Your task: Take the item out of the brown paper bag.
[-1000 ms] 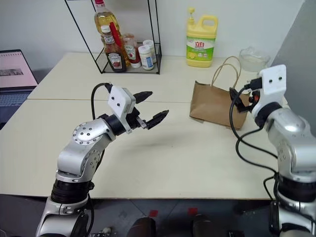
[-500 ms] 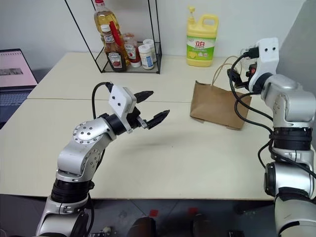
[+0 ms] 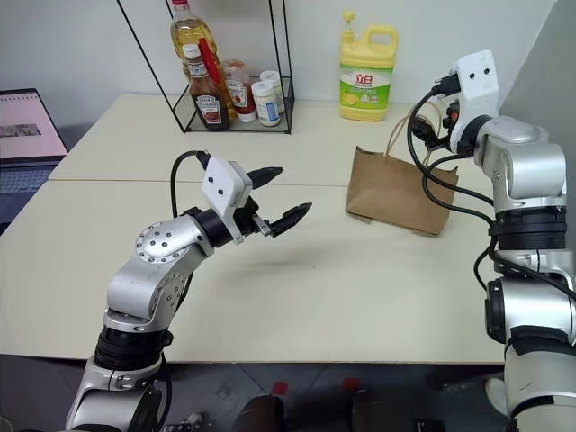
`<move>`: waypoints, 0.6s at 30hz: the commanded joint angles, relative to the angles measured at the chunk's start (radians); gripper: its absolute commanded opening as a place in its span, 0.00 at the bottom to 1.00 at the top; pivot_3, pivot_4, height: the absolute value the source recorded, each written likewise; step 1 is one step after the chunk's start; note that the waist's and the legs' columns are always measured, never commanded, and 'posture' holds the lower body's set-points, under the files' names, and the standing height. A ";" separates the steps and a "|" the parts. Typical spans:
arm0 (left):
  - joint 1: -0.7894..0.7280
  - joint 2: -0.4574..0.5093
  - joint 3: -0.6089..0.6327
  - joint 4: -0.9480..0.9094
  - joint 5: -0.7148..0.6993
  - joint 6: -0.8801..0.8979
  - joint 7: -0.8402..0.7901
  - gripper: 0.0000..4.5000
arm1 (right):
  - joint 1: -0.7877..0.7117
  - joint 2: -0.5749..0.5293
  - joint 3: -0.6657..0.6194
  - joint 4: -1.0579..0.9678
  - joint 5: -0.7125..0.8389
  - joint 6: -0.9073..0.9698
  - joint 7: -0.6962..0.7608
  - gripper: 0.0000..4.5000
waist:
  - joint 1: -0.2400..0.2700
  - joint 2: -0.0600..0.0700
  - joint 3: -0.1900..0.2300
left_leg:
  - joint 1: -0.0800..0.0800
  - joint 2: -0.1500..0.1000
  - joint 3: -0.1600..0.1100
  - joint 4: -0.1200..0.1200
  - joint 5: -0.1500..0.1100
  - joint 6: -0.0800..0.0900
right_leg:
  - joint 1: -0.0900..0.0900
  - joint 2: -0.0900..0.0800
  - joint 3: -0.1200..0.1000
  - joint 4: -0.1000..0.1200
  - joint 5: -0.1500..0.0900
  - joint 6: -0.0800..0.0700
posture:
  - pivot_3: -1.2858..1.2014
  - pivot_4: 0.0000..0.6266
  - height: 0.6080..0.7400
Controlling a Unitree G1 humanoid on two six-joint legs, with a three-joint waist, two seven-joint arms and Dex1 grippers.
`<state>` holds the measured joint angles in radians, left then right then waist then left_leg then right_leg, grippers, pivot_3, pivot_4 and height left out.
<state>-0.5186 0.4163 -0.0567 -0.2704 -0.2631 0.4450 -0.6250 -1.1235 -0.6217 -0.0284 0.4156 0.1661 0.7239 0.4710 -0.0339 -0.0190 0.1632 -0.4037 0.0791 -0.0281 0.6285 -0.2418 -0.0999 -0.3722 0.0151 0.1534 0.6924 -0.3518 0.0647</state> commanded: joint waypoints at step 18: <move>0.049 0.048 0.074 -0.090 -0.028 0.046 0.038 1.00 | -0.154 0.011 0.049 0.081 -0.066 -0.125 0.110 0.01 | 0.000 0.000 0.000 | -0.001 0.000 0.000 0.000 0.000 0.000 | -0.001 0.000 0.000 0.000 0.000 0.000 | 0.52 0.24 1.00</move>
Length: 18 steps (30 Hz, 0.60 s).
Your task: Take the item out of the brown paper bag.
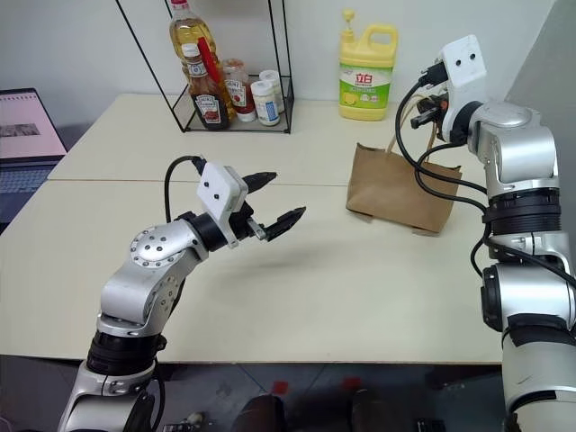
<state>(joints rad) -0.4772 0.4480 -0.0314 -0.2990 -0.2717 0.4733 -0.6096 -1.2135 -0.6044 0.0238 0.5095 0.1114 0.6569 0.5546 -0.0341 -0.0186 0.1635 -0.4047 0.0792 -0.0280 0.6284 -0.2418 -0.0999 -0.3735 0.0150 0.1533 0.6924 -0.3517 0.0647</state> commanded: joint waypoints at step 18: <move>0.205 0.017 0.185 -0.197 -0.065 0.097 0.130 1.00 | -0.216 0.123 0.055 0.109 -0.071 -0.269 0.085 0.01 | -0.016 0.002 0.002 | -0.002 0.000 0.000 0.000 0.000 0.000 | -0.003 -0.001 -0.001 0.001 0.000 0.000 | 0.52 0.24 1.00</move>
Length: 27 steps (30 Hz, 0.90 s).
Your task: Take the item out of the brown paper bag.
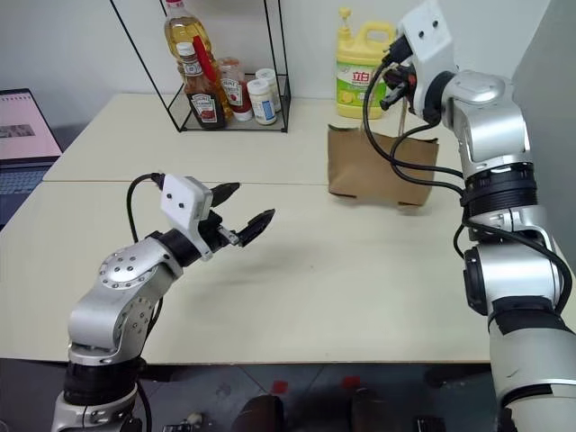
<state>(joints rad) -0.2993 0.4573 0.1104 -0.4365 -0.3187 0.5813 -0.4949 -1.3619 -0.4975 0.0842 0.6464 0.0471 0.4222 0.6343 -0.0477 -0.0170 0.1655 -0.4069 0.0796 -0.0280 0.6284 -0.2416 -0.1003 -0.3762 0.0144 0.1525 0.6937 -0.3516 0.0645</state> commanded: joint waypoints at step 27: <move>0.271 0.011 0.101 -0.185 -0.048 -0.024 0.040 1.00 | -0.121 0.336 0.068 0.052 -0.060 -0.105 -0.033 0.01 | -0.015 0.001 0.001 | -0.003 0.000 -0.001 0.000 0.000 0.000 | -0.004 0.000 -0.001 0.004 0.000 0.000 | 0.52 0.24 1.00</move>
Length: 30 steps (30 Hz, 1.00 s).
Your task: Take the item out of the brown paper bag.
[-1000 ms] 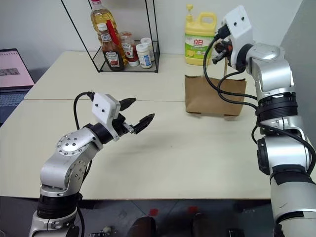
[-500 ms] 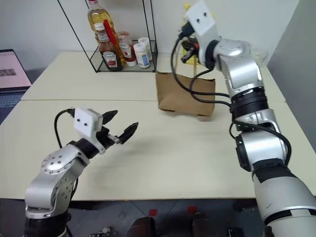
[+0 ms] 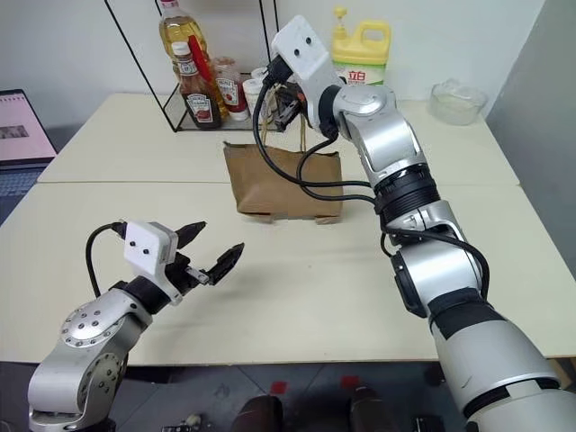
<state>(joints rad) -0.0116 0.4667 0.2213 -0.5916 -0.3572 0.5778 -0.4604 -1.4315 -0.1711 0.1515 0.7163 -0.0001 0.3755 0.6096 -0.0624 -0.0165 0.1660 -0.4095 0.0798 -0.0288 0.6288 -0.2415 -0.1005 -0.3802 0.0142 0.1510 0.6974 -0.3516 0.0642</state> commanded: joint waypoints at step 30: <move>-0.070 0.009 -0.059 -0.014 0.003 -0.029 0.017 1.00 | -0.138 0.028 0.018 0.271 -0.113 -0.320 -0.037 0.01 | -0.020 0.000 0.000 | 0.000 0.000 0.000 0.000 0.000 -0.001 | 0.000 0.000 0.000 0.000 0.000 0.000 | 0.52 0.24 1.00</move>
<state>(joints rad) -0.0713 0.4681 0.1621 -0.5893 -0.3541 0.5657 -0.4472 -1.5149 -0.1425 0.1797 1.0158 -0.1071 0.0840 0.5738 -0.0821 -0.0165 0.1661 -0.4095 0.0798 -0.0290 0.6286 -0.2412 -0.1011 -0.3801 0.0142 0.1510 0.6977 -0.3516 0.0641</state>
